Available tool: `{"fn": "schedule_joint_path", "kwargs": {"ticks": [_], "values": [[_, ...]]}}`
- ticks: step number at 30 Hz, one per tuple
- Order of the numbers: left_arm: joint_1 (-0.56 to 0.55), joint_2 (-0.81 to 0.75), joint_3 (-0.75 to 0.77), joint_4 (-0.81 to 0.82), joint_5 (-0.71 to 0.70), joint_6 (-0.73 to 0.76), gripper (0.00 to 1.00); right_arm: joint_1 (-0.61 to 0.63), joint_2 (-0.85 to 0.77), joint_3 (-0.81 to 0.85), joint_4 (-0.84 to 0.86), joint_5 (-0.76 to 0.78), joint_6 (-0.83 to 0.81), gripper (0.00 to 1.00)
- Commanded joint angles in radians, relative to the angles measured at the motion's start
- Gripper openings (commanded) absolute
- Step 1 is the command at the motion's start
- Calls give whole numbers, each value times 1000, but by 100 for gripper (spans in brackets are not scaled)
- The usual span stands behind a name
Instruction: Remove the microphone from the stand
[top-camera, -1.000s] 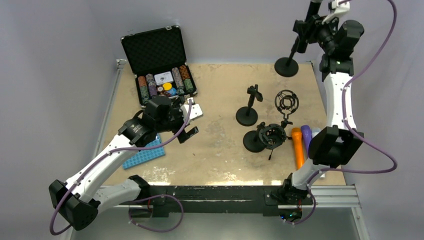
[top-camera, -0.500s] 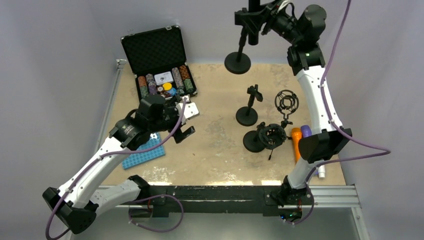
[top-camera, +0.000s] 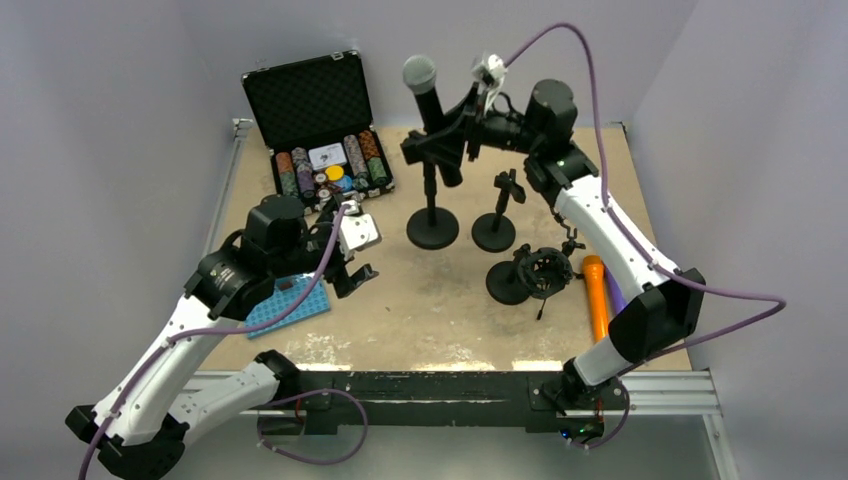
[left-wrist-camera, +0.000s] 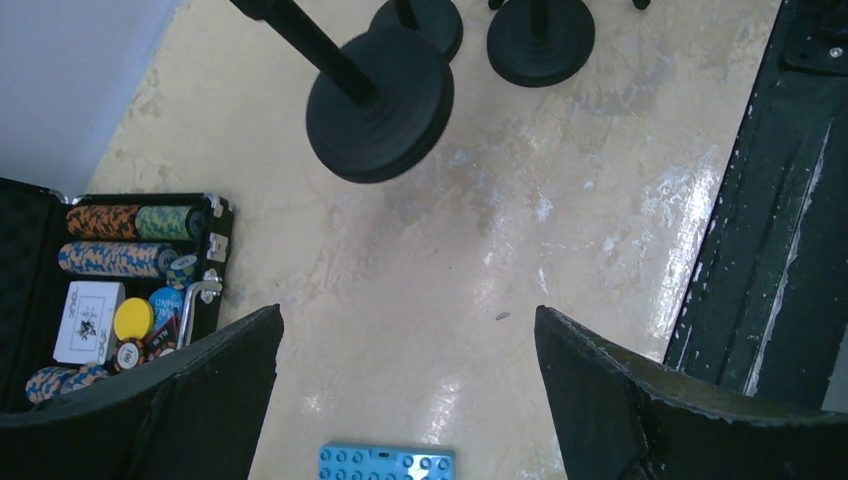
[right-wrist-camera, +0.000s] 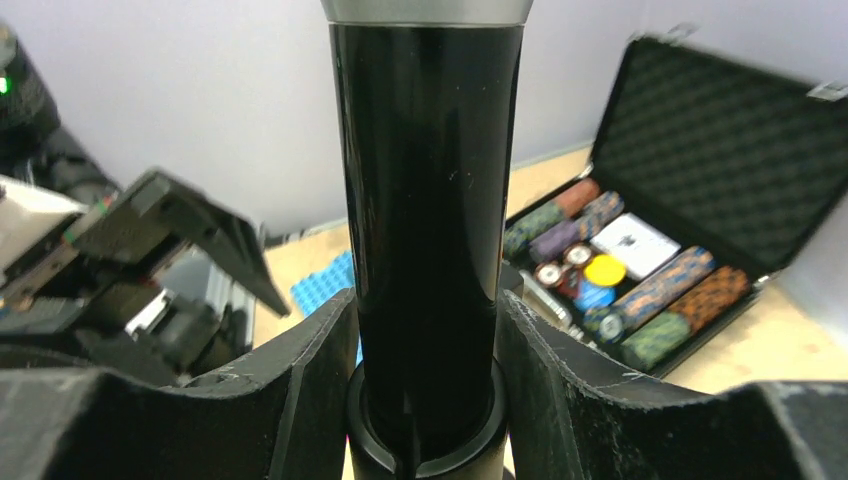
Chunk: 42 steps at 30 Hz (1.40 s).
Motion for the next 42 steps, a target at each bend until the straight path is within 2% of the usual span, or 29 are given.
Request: {"fn": "schedule_joint_path", "kwargs": {"ticks": [1,5,8,15,27,35,39,42], "values": [[3,-6,-42,11,3,-24,100,71,-125,-150,176,-27,-90,0],[3,-9,-115,66,10,-57,100,135,-186,-345,224,-10,-190,0],[2,-6,-150,93,25,-64,99,156,-193,-434,247,-9,-206,0],[1,-13,-174,52,28,-23,99,184,-193,-539,264,-29,-343,0],[1,-6,-182,26,55,-12,99,204,-227,-691,322,-50,-366,0],[1,14,-195,102,114,-6,99,203,-352,-684,52,-8,-461,27],[2,49,-186,154,131,-1,99,200,-380,-624,-140,19,-527,50],[2,71,-181,191,149,-2,99,198,-362,-546,-309,-9,-587,57]]}}
